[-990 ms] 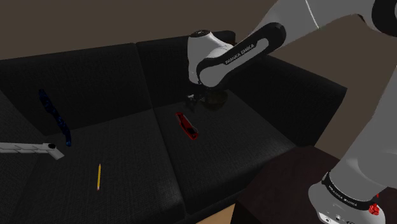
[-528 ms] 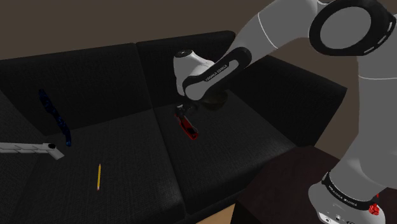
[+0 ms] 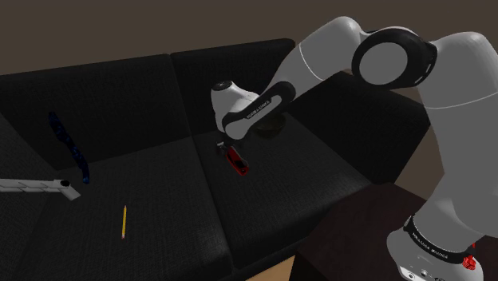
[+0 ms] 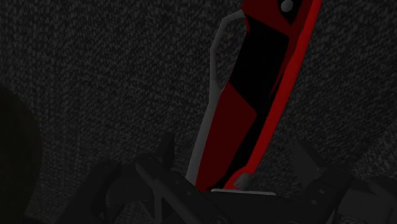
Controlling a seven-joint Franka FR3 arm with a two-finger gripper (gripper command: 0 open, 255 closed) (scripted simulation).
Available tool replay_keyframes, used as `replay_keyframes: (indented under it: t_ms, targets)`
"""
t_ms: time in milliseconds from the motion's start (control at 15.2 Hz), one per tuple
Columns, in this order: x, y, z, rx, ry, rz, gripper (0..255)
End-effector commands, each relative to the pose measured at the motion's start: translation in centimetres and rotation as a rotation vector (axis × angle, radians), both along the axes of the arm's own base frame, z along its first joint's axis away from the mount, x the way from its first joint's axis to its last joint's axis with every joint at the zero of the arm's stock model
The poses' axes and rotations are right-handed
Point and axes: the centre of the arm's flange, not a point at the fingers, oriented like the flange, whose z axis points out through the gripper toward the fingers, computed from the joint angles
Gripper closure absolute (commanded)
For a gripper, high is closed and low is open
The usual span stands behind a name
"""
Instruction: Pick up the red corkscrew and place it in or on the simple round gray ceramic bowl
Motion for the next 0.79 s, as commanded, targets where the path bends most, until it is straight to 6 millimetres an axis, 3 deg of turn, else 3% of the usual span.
replay_keyframes:
  t_ms: [0, 132, 660, 726]
  targets:
    - [0.19, -0.17, -0.94, 0.000, 0.000, 0.000, 0]
    - [0.26, -0.26, -1.76, 0.000, 0.000, 0.000, 0]
    - [0.27, -0.26, -1.76, 0.000, 0.000, 0.000, 0]
    - [0.27, -0.26, -1.76, 0.000, 0.000, 0.000, 255]
